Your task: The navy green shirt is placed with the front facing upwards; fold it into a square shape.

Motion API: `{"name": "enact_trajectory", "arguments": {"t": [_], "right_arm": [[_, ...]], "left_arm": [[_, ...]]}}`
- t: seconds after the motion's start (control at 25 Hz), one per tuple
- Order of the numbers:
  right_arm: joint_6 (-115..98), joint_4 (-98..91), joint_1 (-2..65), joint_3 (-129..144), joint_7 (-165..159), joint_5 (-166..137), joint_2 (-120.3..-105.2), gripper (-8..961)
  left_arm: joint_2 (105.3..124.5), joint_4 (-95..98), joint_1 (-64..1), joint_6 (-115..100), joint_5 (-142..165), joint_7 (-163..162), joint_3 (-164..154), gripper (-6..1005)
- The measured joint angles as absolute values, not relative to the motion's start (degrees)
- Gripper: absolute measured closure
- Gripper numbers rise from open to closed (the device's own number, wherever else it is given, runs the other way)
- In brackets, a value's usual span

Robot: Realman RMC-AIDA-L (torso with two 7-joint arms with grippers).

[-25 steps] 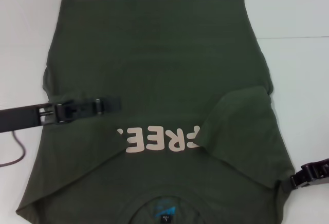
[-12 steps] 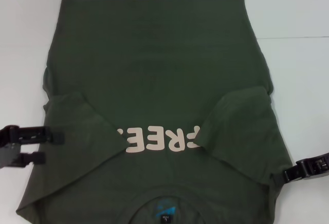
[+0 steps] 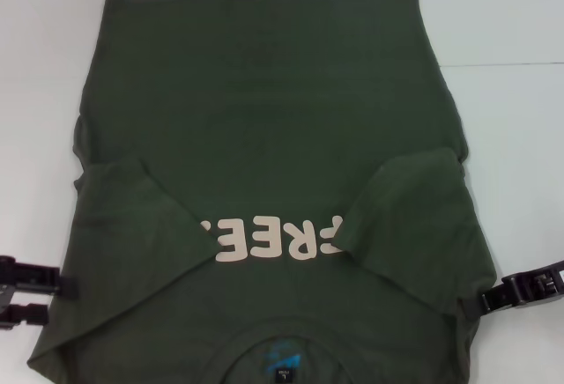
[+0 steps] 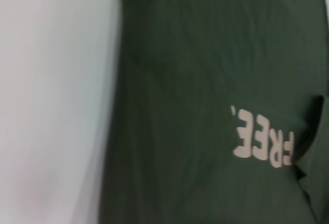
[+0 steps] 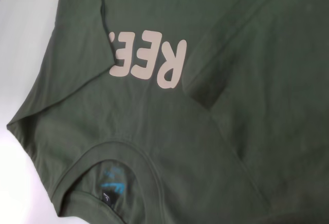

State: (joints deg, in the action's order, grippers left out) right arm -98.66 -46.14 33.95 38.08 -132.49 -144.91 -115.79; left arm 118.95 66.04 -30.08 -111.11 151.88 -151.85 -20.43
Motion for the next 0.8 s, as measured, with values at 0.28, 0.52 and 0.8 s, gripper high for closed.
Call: {"name": "enact_trajectory", "arguments": {"t": [0.28, 0.52, 0.8], "right_arm": [[-98.66, -46.15, 34.35, 38.23, -131.96, -144.66, -115.84, 921], [-98.64, -46.15, 34.8, 38.47, -131.53, -144.61, -115.84, 922], [-98.61, -46.15, 35.33, 38.5, -131.39, -144.57, -115.93, 922]], "left_arm": [[118.6, 66.38, -29.55, -111.04, 157.47, -151.25, -19.01, 329], [118.26, 66.04, -29.36, -111.29, 159.11, -150.64, -16.84, 227], [118.36, 62.26, -29.26, -108.13, 160.46, -149.77, -17.21, 201]]}}
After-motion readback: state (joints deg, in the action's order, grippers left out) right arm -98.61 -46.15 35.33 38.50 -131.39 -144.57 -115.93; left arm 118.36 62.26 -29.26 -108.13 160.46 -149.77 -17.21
